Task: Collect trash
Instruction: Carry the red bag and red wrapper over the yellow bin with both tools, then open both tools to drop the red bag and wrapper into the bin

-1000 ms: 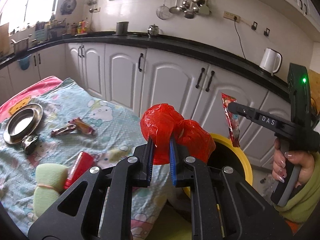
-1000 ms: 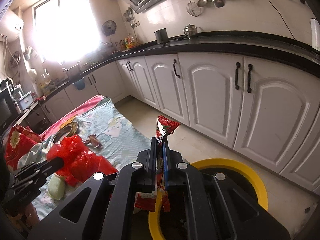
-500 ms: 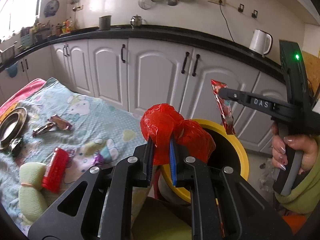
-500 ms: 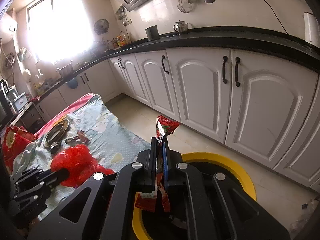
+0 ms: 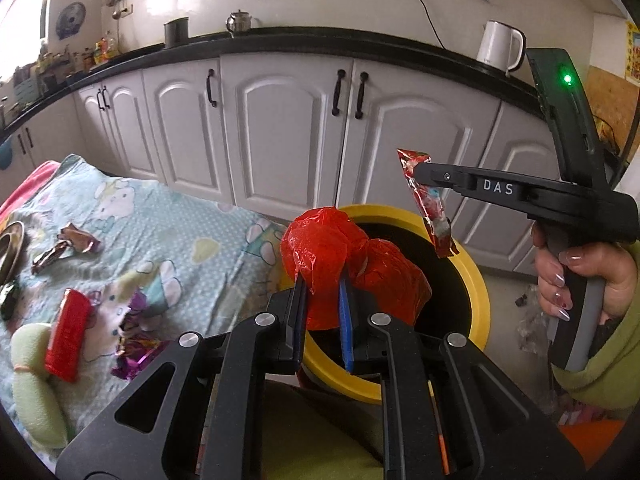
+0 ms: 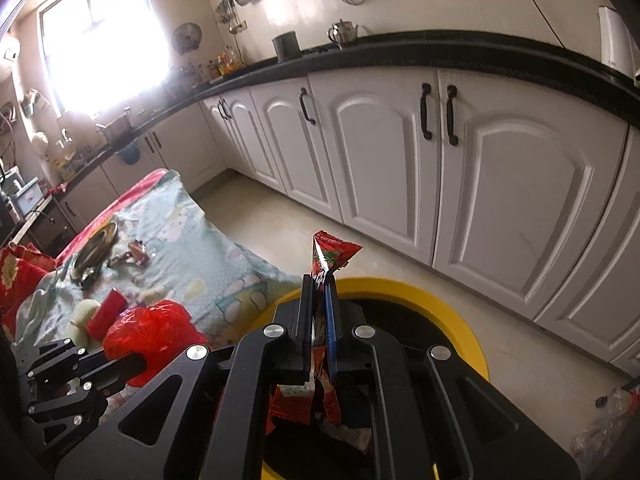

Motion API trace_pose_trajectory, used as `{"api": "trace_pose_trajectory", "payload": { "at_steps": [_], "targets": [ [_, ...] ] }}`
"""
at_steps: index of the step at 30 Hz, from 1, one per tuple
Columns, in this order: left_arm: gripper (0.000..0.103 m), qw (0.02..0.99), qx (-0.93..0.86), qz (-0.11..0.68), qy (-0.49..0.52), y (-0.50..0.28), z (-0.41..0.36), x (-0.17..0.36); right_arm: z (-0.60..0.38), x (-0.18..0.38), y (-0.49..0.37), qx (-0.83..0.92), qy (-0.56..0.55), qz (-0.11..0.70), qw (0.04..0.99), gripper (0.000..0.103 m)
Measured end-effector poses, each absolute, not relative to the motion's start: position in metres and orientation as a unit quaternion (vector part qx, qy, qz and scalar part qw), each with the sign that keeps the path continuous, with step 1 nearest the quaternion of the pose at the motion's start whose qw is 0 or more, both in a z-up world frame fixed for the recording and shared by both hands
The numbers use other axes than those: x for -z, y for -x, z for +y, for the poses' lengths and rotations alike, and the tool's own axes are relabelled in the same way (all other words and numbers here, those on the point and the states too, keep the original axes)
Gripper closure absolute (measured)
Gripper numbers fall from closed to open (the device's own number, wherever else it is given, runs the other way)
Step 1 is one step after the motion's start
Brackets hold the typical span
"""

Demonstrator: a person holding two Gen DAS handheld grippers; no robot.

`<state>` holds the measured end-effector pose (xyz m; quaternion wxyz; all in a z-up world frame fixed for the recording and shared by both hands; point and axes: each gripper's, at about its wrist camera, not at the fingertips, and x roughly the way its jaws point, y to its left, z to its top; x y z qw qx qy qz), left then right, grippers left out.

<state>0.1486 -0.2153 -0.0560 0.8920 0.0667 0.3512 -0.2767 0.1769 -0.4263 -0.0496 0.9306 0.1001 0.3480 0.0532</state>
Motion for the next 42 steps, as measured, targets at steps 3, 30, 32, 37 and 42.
{"api": "trace_pose_trajectory", "payload": {
  "at_steps": [3,30,32,37,42],
  "targets": [
    [0.094,0.889,0.280,0.356,-0.070,-0.148,-0.221,0.060,-0.431,0.058,-0.176,-0.051,-0.103,0.356,0.927,0.097],
    [0.056,0.868,0.282,0.402,-0.075,-0.157,-0.239,0.091,-0.453,0.105,-0.183,-0.031,-0.138,0.416,0.898,0.084],
    [0.047,0.871,0.274,0.402,-0.068,-0.158,-0.236,0.090,-0.453,0.104,-0.183,-0.030,-0.137,0.416,0.899,0.080],
    [0.022,0.879,0.252,0.401,-0.053,-0.160,-0.224,0.086,-0.453,0.103,-0.181,-0.029,-0.142,0.411,0.900,0.063],
    [0.011,0.890,0.239,0.387,-0.032,-0.160,-0.209,0.074,-0.453,0.099,-0.180,-0.027,-0.146,0.406,0.902,0.060]
  ]
}}
